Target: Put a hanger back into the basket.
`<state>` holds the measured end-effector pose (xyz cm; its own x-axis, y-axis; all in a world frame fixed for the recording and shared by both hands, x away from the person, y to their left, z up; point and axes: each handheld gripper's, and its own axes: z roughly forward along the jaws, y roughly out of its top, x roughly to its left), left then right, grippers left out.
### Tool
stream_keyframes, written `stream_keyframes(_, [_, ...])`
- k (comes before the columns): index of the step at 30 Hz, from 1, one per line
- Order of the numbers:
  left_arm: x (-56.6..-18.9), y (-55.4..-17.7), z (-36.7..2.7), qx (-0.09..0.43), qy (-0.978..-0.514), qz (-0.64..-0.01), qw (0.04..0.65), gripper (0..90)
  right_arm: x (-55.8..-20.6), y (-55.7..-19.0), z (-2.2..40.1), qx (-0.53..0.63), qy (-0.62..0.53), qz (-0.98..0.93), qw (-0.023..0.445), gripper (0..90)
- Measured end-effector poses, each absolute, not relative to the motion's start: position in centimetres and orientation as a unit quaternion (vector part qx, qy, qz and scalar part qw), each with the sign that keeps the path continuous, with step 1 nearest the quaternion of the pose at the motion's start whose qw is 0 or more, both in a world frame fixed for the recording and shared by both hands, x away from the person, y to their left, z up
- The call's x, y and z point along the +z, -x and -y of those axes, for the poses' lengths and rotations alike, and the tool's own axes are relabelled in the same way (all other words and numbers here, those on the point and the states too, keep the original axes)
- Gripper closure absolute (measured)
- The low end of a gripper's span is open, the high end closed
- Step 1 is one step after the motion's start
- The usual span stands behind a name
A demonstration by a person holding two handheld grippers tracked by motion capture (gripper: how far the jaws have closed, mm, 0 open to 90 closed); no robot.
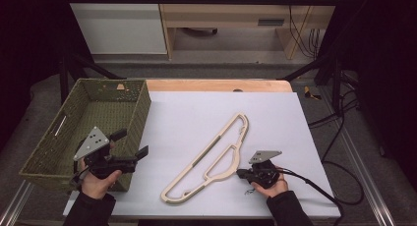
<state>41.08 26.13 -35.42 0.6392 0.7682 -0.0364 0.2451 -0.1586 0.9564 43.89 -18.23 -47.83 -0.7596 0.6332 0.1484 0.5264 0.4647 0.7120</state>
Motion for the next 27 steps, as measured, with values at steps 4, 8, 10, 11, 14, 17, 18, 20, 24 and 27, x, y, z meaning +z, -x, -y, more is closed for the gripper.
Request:
stream_keyframes(4, [-35.6, -41.1, -25.9, 0.239, -0.726, -0.350, 0.542, 5.4, -47.8, -43.9, 18.3, 0.389, -0.344, -0.852, 0.065, 88.4])
stream_keyframes(8, [-35.6, -41.1, -25.7, 0.237, -0.728, -0.349, 0.541, 5.5, -47.6, -43.9, 18.3, 0.392, -0.346, -0.850, 0.065, 88.3])
stream_keyframes(10, [-35.7, -41.2, -25.6, 0.237, -0.729, -0.348, 0.540, 5.5, -47.6, -43.9, 18.3, 0.392, -0.346, -0.850, 0.066, 88.3])
stream_keyframes(11, [-35.7, -41.1, -25.6, 0.237, -0.729, -0.347, 0.539, 5.5, -47.6, -43.9, 18.3, 0.391, -0.344, -0.851, 0.065, 88.4])
stream_keyframes(14, [-35.7, -41.1, -25.4, 0.237, -0.731, -0.347, 0.538, 5.5, -47.6, -43.9, 18.3, 0.395, -0.343, -0.849, 0.067, 88.4])
stream_keyframes(17, [-35.7, -41.1, -25.4, 0.238, -0.732, -0.344, 0.538, 5.6, -47.5, -43.9, 18.4, 0.398, -0.341, -0.849, 0.066, 88.5])
stream_keyframes(18, [-35.7, -41.1, -25.3, 0.236, -0.732, -0.345, 0.538, 5.6, -47.5, -43.9, 18.4, 0.400, -0.340, -0.849, 0.066, 88.5])
stream_keyframes(20, [-35.8, -41.1, -25.2, 0.236, -0.734, -0.343, 0.536, 5.6, -47.4, -43.9, 18.4, 0.399, -0.340, -0.849, 0.069, 88.4])
stream_keyframes(24, [-35.8, -41.1, -25.0, 0.235, -0.736, -0.343, 0.535, 5.6, -47.4, -43.9, 18.4, 0.400, -0.340, -0.848, 0.070, 88.5])
stream_keyframes(27, [-35.9, -41.1, -24.9, 0.234, -0.737, -0.341, 0.535, 5.7, -47.3, -43.8, 18.4, 0.402, -0.341, -0.847, 0.066, 88.9])
